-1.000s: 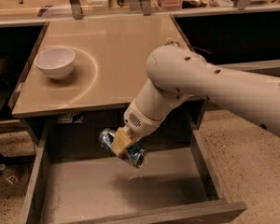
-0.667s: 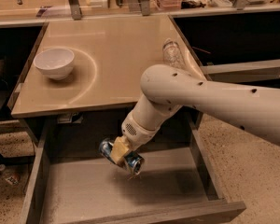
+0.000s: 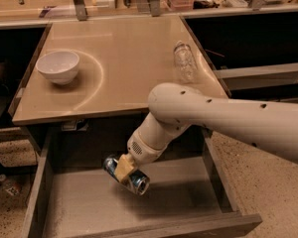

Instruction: Place redbull can into top drawer

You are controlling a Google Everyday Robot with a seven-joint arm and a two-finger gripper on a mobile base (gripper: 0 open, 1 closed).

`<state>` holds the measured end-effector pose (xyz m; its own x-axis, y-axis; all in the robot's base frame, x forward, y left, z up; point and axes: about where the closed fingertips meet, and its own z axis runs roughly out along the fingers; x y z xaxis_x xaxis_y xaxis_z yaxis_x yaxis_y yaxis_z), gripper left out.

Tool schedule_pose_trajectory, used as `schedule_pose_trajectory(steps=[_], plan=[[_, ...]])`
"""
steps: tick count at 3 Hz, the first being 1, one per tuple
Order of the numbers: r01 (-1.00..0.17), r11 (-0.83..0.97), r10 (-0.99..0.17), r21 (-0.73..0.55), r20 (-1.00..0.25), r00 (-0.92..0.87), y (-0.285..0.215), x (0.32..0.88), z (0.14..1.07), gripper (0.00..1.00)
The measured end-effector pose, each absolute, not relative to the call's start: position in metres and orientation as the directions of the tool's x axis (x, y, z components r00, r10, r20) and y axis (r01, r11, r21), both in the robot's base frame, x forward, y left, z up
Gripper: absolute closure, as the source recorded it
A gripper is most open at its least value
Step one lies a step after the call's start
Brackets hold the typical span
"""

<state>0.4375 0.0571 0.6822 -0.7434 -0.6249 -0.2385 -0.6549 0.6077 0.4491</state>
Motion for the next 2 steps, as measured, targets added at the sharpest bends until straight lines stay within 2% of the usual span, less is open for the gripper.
schedule_pose_trajectory(steps=[2], plan=[[-0.588, 0.684, -0.499, 0.431, -0.312, -0.809, 0.075, 0.453, 0.644, 1.0]])
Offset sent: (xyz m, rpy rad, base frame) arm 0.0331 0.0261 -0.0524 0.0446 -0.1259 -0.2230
